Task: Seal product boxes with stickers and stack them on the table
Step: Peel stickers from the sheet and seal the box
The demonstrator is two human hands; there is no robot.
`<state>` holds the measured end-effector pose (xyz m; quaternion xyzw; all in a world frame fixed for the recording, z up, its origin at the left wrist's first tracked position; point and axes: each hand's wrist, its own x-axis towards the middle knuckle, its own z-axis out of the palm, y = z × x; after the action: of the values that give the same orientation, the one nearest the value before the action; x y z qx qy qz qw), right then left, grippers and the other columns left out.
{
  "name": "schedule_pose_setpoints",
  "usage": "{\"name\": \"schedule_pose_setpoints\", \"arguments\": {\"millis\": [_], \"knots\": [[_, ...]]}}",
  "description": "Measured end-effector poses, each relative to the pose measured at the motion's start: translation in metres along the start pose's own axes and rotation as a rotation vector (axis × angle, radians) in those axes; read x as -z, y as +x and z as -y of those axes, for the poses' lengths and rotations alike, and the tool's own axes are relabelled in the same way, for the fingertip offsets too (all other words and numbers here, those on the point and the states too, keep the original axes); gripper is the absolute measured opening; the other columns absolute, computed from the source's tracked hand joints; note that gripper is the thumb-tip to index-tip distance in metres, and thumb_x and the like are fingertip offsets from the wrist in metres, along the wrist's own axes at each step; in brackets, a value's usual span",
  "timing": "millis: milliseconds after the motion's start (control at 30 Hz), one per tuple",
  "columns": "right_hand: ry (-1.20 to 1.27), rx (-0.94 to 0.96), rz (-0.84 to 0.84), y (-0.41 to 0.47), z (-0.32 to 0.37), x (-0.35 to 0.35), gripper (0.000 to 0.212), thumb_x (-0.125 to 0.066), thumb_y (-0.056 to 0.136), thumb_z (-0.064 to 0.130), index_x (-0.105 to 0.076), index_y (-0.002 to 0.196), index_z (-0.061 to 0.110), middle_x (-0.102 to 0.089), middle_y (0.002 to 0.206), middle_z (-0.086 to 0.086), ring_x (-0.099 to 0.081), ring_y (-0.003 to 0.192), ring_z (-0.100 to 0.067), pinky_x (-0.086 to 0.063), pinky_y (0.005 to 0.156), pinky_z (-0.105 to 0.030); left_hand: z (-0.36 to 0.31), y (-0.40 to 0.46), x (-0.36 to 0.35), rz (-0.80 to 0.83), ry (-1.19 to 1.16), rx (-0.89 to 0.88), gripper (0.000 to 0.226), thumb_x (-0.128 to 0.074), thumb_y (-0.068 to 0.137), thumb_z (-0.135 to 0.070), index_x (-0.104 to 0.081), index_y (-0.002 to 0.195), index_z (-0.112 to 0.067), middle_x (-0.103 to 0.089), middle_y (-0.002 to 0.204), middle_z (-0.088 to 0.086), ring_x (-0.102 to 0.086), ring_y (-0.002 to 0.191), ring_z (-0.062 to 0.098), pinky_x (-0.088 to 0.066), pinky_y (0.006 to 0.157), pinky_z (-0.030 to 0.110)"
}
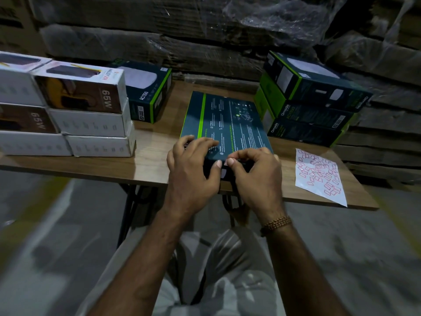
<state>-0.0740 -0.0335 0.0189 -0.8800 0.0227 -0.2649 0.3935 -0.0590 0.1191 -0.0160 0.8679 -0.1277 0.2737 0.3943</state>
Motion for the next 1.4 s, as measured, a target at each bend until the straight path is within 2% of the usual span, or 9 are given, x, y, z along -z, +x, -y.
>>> {"name": "schedule_pose_setpoints", "arguments": {"millis": [333, 767, 833, 933, 1000, 1200, 1400], "knots": [[-0.023, 0.004, -0.026, -0.001, -0.001, -0.003, 0.002, -0.078, 0.09, 0.032, -0.079, 0.09, 0.03, -0.061, 0.095, 0.011, -0.052, 0.104, -0.016, -0.051, 0.094, -0.043, -0.004, 0.002, -0.001, 0.006, 0.034, 0.017, 0.05, -0.063, 0.09, -0.052, -0.061, 0.136, -0.033, -0.057, 0.142, -0.017, -0.034, 0.143, 0.017, -0.03, 0.117, 0.055], [-0.045, -0.002, -0.035, 0.0, 0.003, -0.003, 0.005, -0.08, 0.086, 0.032, -0.076, 0.086, 0.033, -0.06, 0.091, 0.013, -0.054, 0.101, -0.017, -0.053, 0.089, -0.043, -0.004, 0.002, -0.005, -0.032, 0.073, 0.015, 0.047, -0.069, 0.089, -0.047, -0.063, 0.133, -0.032, -0.057, 0.141, -0.015, -0.037, 0.139, 0.018, -0.034, 0.114, 0.053], [-0.035, -0.005, -0.043, -0.001, 0.004, -0.004, 0.005, -0.08, 0.086, 0.033, -0.076, 0.089, 0.034, -0.06, 0.09, 0.015, -0.054, 0.101, -0.016, -0.054, 0.089, -0.043, -0.003, 0.001, -0.006, -0.038, 0.09, 0.003, 0.045, -0.07, 0.09, -0.047, -0.063, 0.132, -0.031, -0.057, 0.141, -0.015, -0.038, 0.139, 0.019, -0.033, 0.114, 0.054], [-0.015, -0.002, -0.061, -0.002, 0.006, -0.006, 0.017, -0.078, 0.086, 0.033, -0.076, 0.103, 0.035, -0.059, 0.088, 0.017, -0.053, 0.101, -0.016, -0.055, 0.088, -0.045, -0.001, 0.0, -0.007, -0.041, 0.107, -0.011, 0.044, -0.069, 0.091, -0.047, -0.063, 0.131, -0.03, -0.057, 0.142, -0.016, -0.04, 0.138, 0.019, -0.033, 0.114, 0.054], [-0.017, -0.001, -0.075, -0.002, 0.006, -0.007, 0.019, -0.077, 0.085, 0.033, -0.075, 0.104, 0.035, -0.06, 0.087, 0.018, -0.053, 0.099, -0.014, -0.055, 0.087, -0.045, -0.001, 0.0, -0.007, -0.046, 0.112, -0.013, 0.044, -0.07, 0.091, -0.048, -0.064, 0.13, -0.03, -0.057, 0.141, -0.016, -0.041, 0.136, 0.018, -0.034, 0.114, 0.054], [0.03, 0.005, -0.085, -0.003, 0.003, -0.006, 0.018, -0.079, 0.088, 0.029, -0.072, 0.104, 0.033, -0.064, 0.081, 0.018, -0.049, 0.096, -0.008, -0.051, 0.085, -0.037, -0.001, 0.0, -0.007, -0.048, 0.114, -0.009, 0.044, -0.069, 0.091, -0.05, -0.064, 0.13, -0.031, -0.057, 0.142, -0.018, -0.041, 0.133, 0.016, -0.037, 0.111, 0.055], [0.095, 0.115, -0.116, -0.011, -0.012, 0.001, 0.017, -0.079, 0.089, 0.017, -0.066, 0.094, 0.028, -0.064, 0.09, 0.017, -0.058, 0.089, -0.014, -0.052, 0.077, -0.036, 0.002, 0.0, -0.008, -0.054, 0.108, -0.014, 0.045, -0.069, 0.091, -0.051, -0.063, 0.131, -0.032, -0.056, 0.143, -0.018, -0.04, 0.133, 0.015, -0.036, 0.111, 0.053]]}}
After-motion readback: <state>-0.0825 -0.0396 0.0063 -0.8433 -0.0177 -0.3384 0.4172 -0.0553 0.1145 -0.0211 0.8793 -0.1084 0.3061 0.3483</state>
